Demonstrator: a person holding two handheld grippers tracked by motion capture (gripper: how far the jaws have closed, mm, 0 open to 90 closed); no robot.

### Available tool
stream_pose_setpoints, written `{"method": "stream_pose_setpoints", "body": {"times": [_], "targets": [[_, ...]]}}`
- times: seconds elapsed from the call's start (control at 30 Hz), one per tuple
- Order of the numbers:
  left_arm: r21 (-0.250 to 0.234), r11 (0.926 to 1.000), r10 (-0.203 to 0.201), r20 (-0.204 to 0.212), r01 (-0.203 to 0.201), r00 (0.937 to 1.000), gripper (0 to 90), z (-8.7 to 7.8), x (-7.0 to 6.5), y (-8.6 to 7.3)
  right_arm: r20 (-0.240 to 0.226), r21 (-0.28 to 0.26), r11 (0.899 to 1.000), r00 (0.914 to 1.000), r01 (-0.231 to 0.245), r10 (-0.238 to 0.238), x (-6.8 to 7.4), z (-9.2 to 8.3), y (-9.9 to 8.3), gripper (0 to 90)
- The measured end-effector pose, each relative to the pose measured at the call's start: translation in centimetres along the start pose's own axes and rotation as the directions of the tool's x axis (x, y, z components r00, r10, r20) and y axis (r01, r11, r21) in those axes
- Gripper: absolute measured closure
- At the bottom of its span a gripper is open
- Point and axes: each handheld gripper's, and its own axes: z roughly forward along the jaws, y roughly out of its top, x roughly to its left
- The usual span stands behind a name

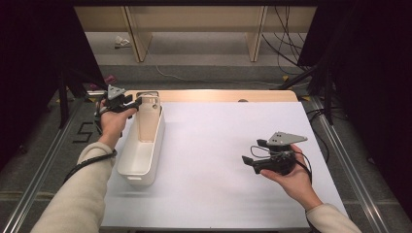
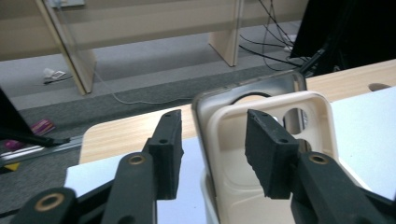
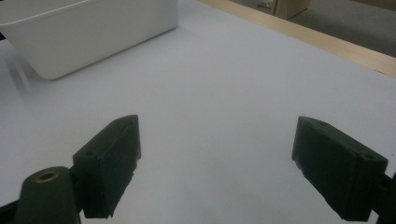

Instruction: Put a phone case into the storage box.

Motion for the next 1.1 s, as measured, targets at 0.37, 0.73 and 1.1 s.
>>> {"method": "stream_pose_setpoints", "body": {"times": [0.37,0.73,1.1], "targets": [[0.02,0.9998,0.001,0.035,-0.002,0.9994,36.1,-1.9,-0.4,0.0,0.002,0.001,1.0,1.0,-0.008,0.008,-0.1,0.0,0.0,16.2],[0.025,0.9986,0.044,0.088,-0.047,0.9951,25.3,-5.3,-1.2,-1.1,0.002,-0.006,1.0,0.9998,-0.018,0.018,-0.3,-0.2,-0.1,16.2],[0.021,0.9982,0.053,0.142,-0.056,0.9885,10.0,-8.1,-2.3,-2.0,0.003,-0.008,1.0,0.9997,-0.023,0.023,-0.4,-0.2,0.0,16.1]]}}
